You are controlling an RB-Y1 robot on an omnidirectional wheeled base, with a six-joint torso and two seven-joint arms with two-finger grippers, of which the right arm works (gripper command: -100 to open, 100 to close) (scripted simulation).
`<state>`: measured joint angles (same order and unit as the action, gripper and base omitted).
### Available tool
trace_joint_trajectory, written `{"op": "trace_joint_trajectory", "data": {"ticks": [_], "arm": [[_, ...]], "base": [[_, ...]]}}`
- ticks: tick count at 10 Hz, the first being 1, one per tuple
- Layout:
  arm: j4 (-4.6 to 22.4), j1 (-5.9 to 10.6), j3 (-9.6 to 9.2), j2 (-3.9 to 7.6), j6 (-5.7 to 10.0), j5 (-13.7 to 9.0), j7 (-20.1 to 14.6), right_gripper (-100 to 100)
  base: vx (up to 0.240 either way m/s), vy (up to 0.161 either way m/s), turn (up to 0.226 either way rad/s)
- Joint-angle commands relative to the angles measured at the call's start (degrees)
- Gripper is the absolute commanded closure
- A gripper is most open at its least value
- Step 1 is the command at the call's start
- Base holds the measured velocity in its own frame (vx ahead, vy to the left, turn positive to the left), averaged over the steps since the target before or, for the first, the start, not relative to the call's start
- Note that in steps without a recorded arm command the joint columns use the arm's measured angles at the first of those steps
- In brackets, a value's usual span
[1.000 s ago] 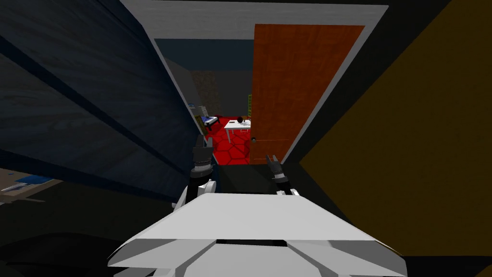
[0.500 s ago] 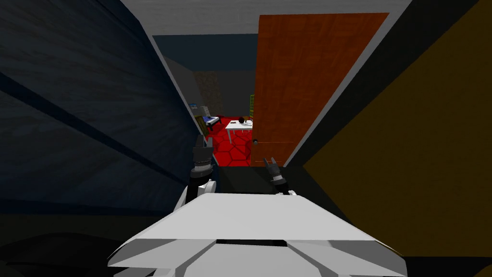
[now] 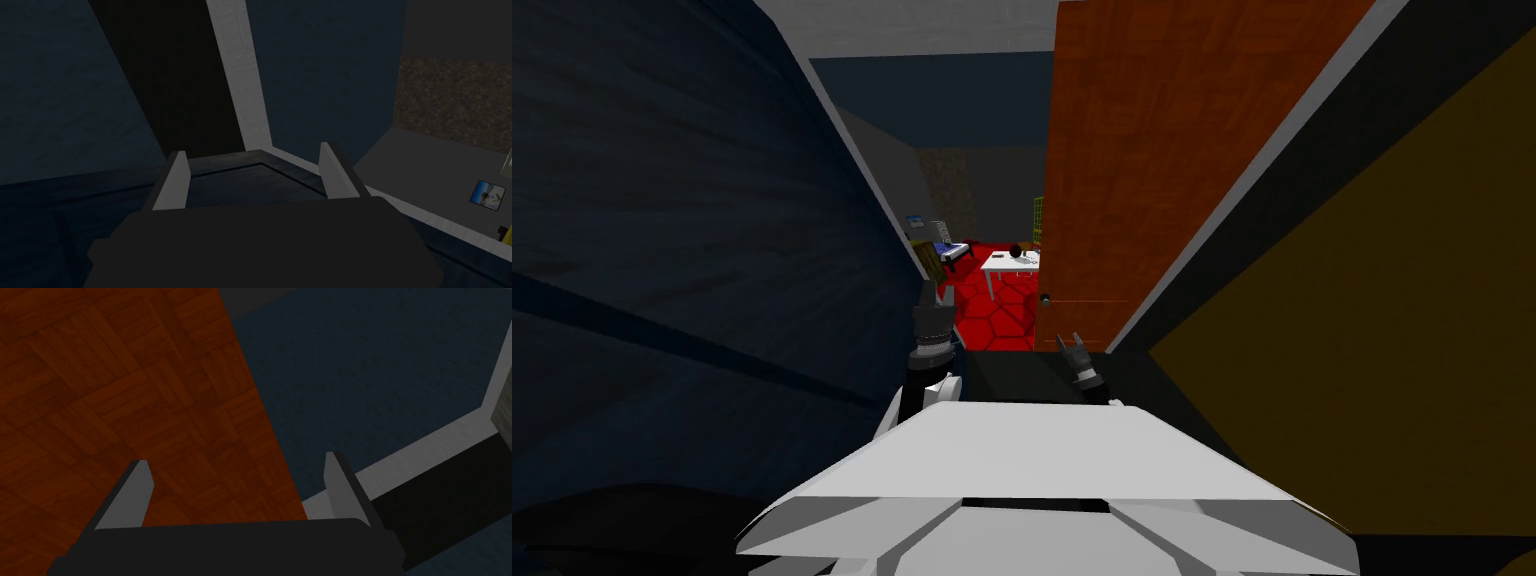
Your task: Pull the door open
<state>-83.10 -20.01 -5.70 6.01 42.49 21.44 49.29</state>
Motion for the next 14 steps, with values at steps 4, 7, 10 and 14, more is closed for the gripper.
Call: {"op": "trace_joint_trajectory", "data": {"ticks": [4, 7, 10, 14], "arm": [[5.6, 1.18, -0.52, -0.38, 1.08, 2.1, 5.3, -100], [8.5, 1.7, -0.84, -0.86, 1.6, 3.2, 8.2, -100], [11.2, 2.18, -1.14, -1.47, 2.09, 4.3, 10.8, -100], [15.7, 2.99, -1.63, -2.99, 2.93, 6.1, 15.2, -100]], "base": [[0.136, -0.001, -0.034], [0.133, 0.012, -0.074], [0.132, 0.024, -0.121], [0.163, 0.056, -0.236]]}}
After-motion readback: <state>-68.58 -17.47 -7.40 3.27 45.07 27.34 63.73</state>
